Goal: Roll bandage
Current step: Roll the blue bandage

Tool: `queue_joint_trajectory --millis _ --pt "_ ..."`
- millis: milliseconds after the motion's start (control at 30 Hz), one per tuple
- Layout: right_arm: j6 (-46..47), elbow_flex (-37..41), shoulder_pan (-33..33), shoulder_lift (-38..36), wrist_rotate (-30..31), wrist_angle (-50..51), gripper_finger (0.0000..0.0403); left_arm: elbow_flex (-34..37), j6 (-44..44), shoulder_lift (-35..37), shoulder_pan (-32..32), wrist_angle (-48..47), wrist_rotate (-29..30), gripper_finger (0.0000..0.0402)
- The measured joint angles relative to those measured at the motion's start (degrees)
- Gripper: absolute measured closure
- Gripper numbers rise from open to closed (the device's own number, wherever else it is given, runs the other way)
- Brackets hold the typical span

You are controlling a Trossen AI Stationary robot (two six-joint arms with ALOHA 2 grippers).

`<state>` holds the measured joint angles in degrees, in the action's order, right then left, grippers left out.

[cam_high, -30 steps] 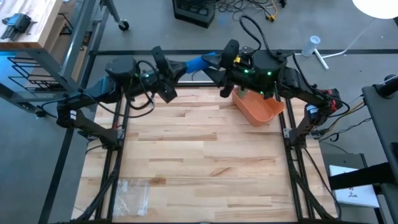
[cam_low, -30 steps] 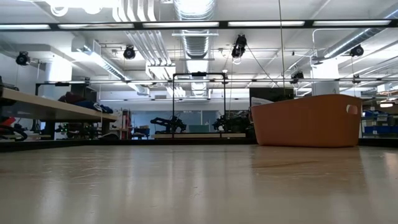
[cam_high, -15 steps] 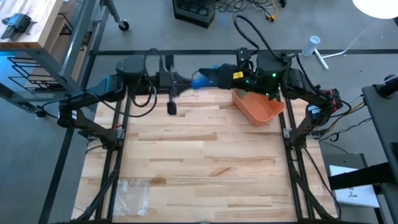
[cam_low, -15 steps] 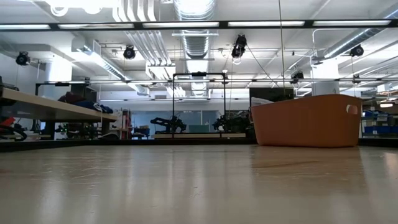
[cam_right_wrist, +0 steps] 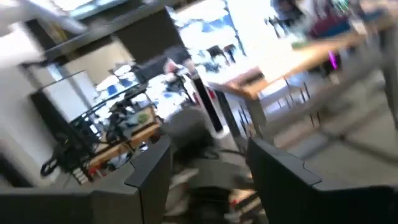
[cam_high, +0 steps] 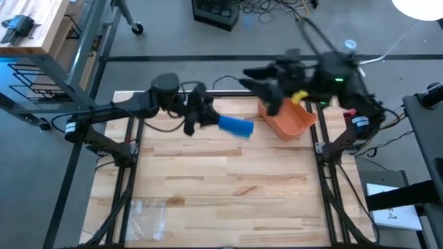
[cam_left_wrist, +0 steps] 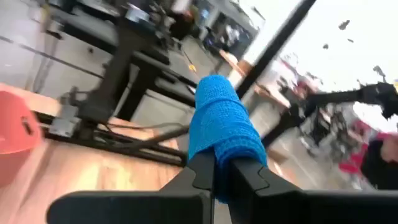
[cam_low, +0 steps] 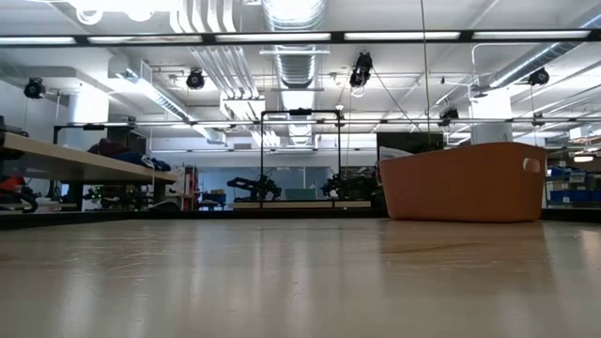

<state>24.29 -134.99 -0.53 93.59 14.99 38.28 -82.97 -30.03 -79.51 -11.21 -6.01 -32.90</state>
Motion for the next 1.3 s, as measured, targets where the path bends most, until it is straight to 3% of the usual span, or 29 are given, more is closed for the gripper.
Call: queue_joint_trajectory --millis 200,300,467,600,767,867,1300 --pt "-10.69 -0.08 -3.77 -4.28 1.04 4.52 0.0204 4.68 -11.62 1.73 -4.69 16.22 0.19 0.0393" --pt "-12.71 0.0 -5.17 -5.49 0.61 8.28 0.0204 4.78 -13.84 1.54 -6.41 22.74 -2.71 0.0393" --pt "-14.21 -0.05 -5.43 -7.17 1.7 11.86 0.0204 -1.01 3.9 2.08 -6.96 24.63 -4.79 0.0393" --pt "-15.42 0.05 -5.5 -6.73 1.36 11.73 0.0204 -9.02 17.48 1.51 -6.96 16.27 -4.02 0.0393" --pt "-18.88 -0.01 -5.43 -6.93 0.83 2.95 0.0204 -20.66 31.92 -0.02 -7.0 -2.92 1.62 0.0393" --pt "-22.44 -0.05 -5.5 -6.95 -0.96 -0.34 0.0204 -26.43 38.73 -1.35 -6.99 -10.62 2.15 0.0393" --pt "-27.17 0.04 -5.53 -1.67 -1.64 -5.46 0.0204 -45.82 44.6 -6.95 -6.99 -34.25 2.35 0.0393"
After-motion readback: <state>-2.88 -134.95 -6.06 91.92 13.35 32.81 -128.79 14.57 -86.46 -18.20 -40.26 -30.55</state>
